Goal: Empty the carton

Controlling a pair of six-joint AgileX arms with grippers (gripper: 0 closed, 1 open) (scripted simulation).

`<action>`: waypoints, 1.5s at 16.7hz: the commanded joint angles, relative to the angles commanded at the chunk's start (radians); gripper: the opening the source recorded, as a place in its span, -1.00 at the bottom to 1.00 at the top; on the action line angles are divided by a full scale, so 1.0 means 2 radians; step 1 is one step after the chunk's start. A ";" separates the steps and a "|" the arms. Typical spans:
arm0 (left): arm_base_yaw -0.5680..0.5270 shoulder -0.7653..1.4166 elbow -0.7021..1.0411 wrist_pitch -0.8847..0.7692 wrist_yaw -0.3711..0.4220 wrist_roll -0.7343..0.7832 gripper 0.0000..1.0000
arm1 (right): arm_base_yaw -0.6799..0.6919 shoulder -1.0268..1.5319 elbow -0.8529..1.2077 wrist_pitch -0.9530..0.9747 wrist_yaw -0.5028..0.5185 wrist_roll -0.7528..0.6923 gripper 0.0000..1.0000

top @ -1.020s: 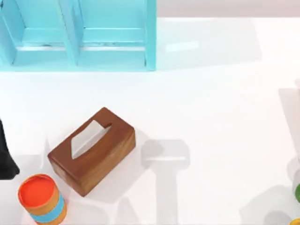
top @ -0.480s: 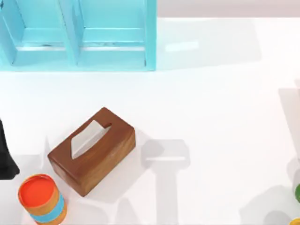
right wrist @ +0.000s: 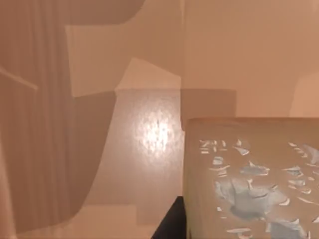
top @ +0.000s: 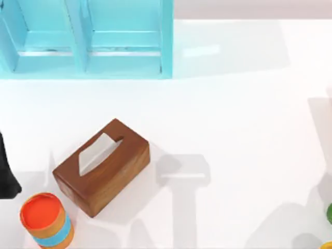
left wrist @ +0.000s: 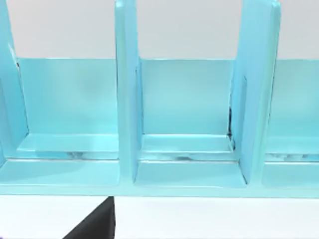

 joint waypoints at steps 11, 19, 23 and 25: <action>0.000 0.000 0.000 0.000 0.000 0.000 1.00 | 0.000 -0.044 0.137 -0.178 0.000 -0.001 -1.00; 0.000 0.000 0.000 0.000 0.000 0.000 1.00 | 0.112 0.055 0.221 -0.167 0.002 0.110 -1.00; 0.000 0.000 0.000 0.000 0.000 0.000 1.00 | 0.255 0.157 0.305 -0.151 0.003 0.255 -1.00; 0.000 0.000 0.000 0.000 0.000 0.000 1.00 | 0.324 0.206 0.343 -0.140 0.004 0.328 -1.00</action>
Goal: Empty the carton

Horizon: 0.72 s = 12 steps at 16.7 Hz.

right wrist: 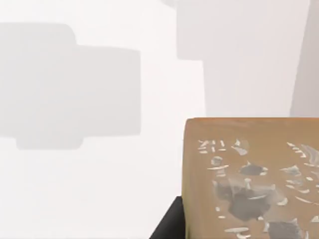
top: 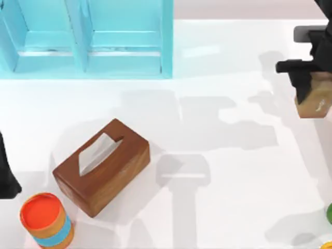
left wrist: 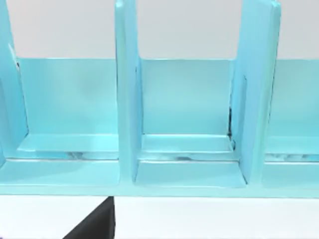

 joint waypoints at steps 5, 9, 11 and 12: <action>0.000 0.000 0.000 0.000 0.000 0.000 1.00 | 0.093 0.071 0.054 0.025 0.003 0.094 -1.00; 0.000 0.000 0.000 0.000 0.000 0.000 1.00 | 0.094 0.072 0.054 0.024 0.002 0.097 -1.00; 0.000 0.000 0.000 0.000 0.000 0.000 1.00 | 0.094 0.074 0.045 0.033 0.002 0.096 -1.00; 0.000 0.000 0.000 0.000 0.000 0.000 1.00 | 0.095 0.077 0.035 0.045 0.003 0.096 -1.00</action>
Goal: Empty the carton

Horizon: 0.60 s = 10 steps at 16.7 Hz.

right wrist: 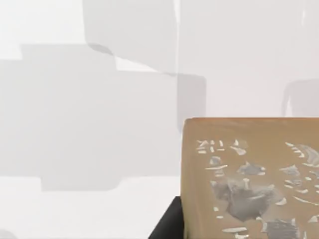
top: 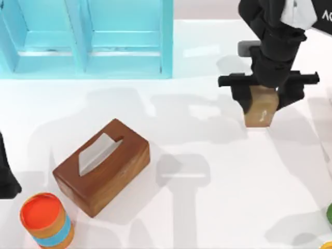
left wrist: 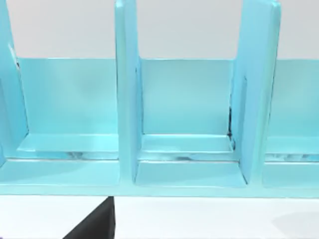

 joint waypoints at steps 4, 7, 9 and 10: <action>0.000 0.000 0.000 0.000 0.000 0.000 1.00 | 0.001 0.011 -0.039 0.056 0.001 0.001 -1.00; 0.000 0.000 0.000 0.000 0.000 0.000 1.00 | 0.001 0.013 -0.041 0.059 0.001 0.001 -1.00; 0.000 0.000 0.000 0.000 0.000 0.000 1.00 | 0.001 0.013 -0.041 0.059 0.001 0.001 -0.85; 0.000 0.000 0.000 0.000 0.000 0.000 1.00 | 0.001 0.013 -0.041 0.059 0.001 0.001 -0.70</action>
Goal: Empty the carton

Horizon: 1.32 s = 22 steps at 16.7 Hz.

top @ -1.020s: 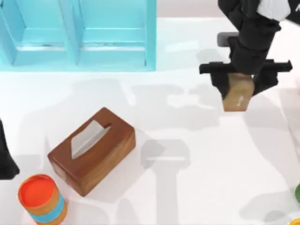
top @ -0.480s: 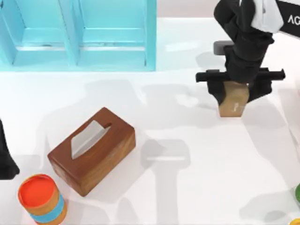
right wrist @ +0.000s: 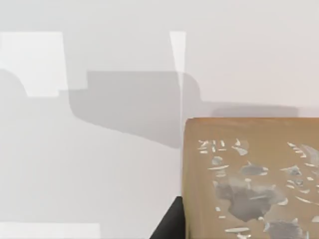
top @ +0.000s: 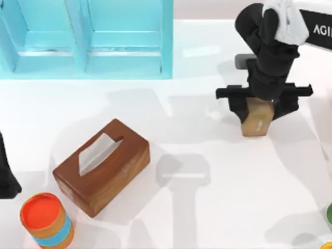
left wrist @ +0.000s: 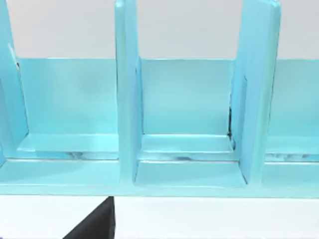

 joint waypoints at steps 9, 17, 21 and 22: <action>0.000 0.000 0.000 0.000 0.000 0.000 1.00 | 0.000 0.000 0.000 0.000 0.000 0.000 0.66; 0.000 0.000 0.000 0.000 0.000 0.000 1.00 | 0.000 0.000 0.000 0.000 0.000 0.000 1.00; 0.000 0.000 0.000 0.000 0.000 0.000 1.00 | -0.001 0.000 0.002 -0.002 0.000 0.000 1.00; 0.000 0.000 0.000 0.000 0.000 0.000 1.00 | -0.001 -0.001 0.008 -0.008 0.000 0.000 1.00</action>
